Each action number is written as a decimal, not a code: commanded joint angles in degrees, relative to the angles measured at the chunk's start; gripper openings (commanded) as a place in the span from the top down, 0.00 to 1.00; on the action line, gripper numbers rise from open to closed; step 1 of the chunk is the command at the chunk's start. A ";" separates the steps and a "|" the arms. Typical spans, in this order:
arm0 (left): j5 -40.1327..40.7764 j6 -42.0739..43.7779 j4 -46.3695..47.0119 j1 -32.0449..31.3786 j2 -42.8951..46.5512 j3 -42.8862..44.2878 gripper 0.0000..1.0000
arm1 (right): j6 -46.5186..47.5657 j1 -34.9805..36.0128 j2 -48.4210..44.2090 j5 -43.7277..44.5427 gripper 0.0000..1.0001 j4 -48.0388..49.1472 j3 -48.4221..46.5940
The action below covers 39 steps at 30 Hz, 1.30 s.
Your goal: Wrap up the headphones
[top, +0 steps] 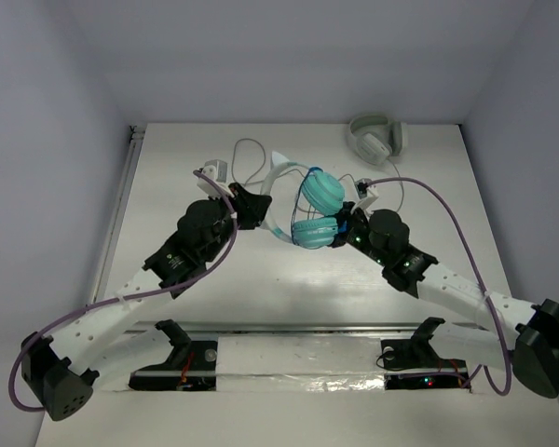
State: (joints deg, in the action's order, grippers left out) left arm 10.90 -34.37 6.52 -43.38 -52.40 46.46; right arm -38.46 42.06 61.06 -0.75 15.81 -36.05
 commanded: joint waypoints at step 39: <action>21.01 -20.47 37.77 7.78 -16.59 -15.25 1.00 | -54.79 -0.76 39.31 -24.38 0.89 73.57 12.50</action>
State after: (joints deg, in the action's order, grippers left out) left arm 28.03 -51.44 32.34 -36.58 -69.30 29.74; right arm -88.20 40.91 98.48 -19.99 72.86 -25.23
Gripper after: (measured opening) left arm 0.121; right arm 0.106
